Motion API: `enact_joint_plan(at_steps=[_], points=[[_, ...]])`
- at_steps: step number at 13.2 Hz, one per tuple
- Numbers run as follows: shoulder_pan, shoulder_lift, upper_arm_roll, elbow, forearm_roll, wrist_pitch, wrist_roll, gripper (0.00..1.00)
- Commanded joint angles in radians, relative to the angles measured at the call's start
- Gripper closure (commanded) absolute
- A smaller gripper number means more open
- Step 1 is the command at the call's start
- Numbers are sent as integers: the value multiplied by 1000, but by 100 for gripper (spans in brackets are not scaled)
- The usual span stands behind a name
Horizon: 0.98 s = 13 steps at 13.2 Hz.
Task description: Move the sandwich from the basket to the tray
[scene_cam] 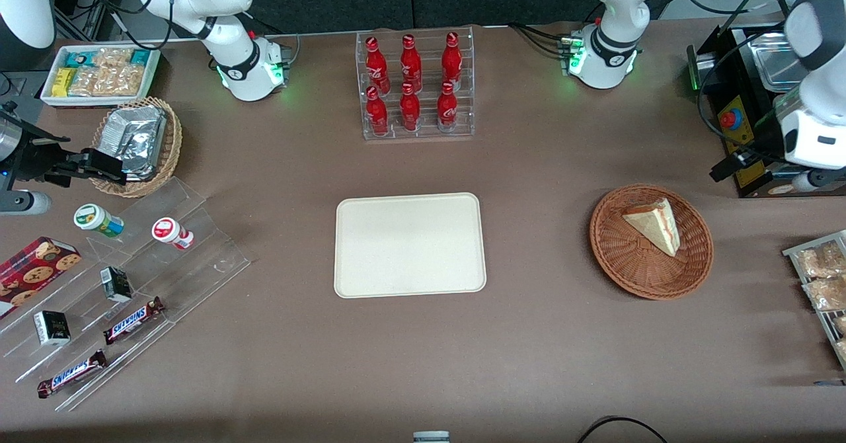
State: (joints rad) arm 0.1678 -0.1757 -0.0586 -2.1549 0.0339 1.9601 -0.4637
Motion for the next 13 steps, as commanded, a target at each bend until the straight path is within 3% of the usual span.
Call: enact_joint_plan(at_steps=[1,6,9,13], points=[[19,-39,-6,-141,-9,148,-71,0],[9,96,-10,-325,-9,584,-332,0],[-24,202,-13,-330,-8,718,-417,0],[-50,254,-13,-332,-8,767,-446,0]])
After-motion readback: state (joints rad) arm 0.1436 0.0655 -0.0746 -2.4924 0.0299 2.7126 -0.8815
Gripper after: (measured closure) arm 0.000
